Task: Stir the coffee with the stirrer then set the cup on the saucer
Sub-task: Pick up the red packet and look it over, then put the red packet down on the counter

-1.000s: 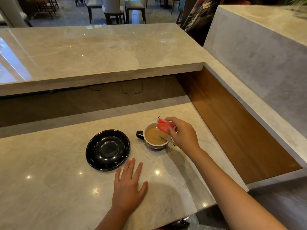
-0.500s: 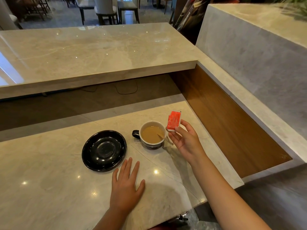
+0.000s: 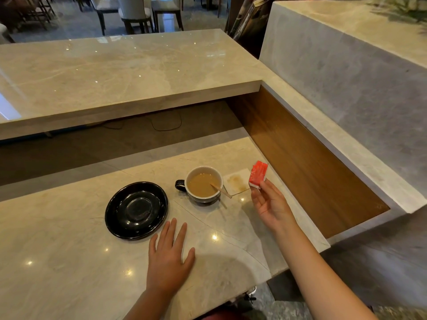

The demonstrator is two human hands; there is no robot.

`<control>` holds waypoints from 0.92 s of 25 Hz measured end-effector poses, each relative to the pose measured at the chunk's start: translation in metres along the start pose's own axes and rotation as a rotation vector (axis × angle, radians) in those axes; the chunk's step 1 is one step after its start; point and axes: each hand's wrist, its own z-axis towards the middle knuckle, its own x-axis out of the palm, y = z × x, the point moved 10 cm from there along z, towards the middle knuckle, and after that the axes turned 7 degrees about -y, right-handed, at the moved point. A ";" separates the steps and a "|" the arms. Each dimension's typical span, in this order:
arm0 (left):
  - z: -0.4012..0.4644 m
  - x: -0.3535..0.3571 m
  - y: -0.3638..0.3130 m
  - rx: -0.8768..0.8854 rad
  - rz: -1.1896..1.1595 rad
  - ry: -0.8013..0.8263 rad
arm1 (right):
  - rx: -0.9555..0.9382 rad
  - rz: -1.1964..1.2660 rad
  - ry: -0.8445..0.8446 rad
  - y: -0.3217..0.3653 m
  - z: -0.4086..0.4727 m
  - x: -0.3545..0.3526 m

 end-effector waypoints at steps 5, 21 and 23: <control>0.000 0.003 0.002 -0.013 0.018 0.022 | -0.225 -0.310 -0.259 0.036 0.014 -0.058; 0.000 0.004 0.003 -0.036 0.010 0.029 | -0.974 -1.337 -0.362 0.053 0.011 -0.059; 0.000 0.005 0.004 -0.035 0.012 0.031 | -0.997 -1.454 -0.315 0.044 0.013 -0.055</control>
